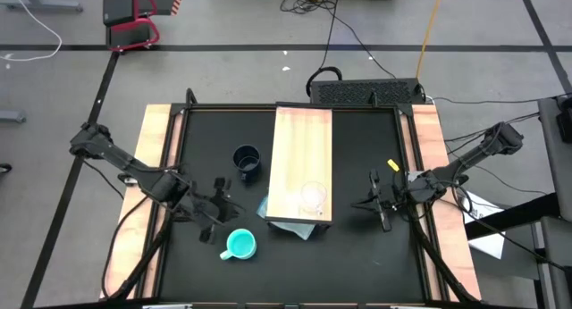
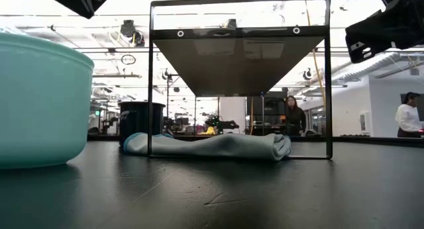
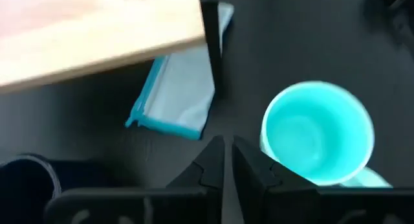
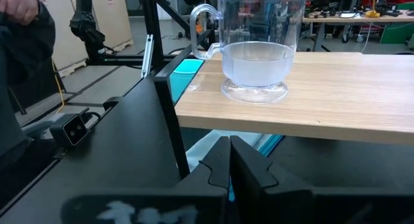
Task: Stack small to large cups/mugs on shelf
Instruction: Put the light blue mug on the shelf
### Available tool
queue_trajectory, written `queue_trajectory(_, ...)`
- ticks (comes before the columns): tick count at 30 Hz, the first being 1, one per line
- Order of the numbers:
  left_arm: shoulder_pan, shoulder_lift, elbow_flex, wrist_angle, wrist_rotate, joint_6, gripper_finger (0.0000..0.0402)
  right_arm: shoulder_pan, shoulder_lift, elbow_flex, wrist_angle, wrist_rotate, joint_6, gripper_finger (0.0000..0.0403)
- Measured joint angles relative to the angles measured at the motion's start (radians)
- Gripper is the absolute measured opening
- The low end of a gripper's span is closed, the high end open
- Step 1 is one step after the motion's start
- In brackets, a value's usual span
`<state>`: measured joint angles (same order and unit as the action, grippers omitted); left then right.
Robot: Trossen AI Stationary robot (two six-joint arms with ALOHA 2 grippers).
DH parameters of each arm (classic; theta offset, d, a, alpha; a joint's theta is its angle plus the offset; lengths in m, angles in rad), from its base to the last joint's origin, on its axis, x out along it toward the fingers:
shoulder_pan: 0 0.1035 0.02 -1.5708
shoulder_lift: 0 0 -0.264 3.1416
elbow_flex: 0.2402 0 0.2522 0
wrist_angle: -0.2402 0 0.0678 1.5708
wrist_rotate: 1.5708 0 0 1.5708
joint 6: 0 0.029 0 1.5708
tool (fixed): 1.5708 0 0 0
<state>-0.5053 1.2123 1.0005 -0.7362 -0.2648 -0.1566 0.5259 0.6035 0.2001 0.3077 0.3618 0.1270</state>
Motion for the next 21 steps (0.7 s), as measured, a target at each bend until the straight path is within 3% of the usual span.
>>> queue_trajectory(3, 0.019, 0.011, 0.013, -0.016, 0.019, 0.001, 0.0056, 0.0, 0.0, 0.0, -0.004, 0.0, 0.003, 0.0)
queue_trajectory(14, 0.061, 0.013, 0.014, 0.067, 0.272, 0.087, 0.0143, 0.0, 0.0, 0.0, -0.026, 0.0, 0.018, 0.0)
queue_trajectory(21, 0.075, 0.07, 0.013, 0.132, 0.29, 0.109, 0.0165, 0.0, 0.0, 0.0, -0.027, 0.0, 0.018, 0.0)
